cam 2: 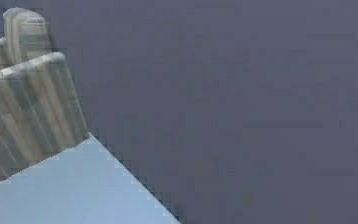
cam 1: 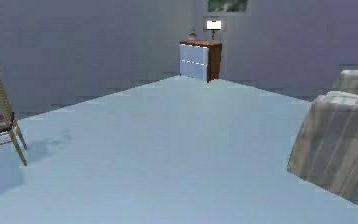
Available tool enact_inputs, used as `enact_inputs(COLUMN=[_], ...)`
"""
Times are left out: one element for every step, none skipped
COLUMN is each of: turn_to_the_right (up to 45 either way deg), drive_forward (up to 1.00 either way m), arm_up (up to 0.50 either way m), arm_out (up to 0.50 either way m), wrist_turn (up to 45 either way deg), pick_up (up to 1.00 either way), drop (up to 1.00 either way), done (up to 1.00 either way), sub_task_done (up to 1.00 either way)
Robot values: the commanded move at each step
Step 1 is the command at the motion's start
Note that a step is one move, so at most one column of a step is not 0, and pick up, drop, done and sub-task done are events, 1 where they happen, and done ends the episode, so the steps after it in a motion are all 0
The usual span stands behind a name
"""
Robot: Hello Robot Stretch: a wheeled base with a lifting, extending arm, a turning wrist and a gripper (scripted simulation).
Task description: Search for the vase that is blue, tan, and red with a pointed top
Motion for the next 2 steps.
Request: enact_inputs(turn_to_the_right=[0.0, 0.0], drive_forward=[1.0, 1.0], arm_up=[0.0, 0.0], arm_out=[0.0, 0.0], wrist_turn=[0.0, 0.0], pick_up=[0.0, 0.0], drop=[0.0, 0.0], done=[0.0, 0.0], sub_task_done=[0.0, 0.0])
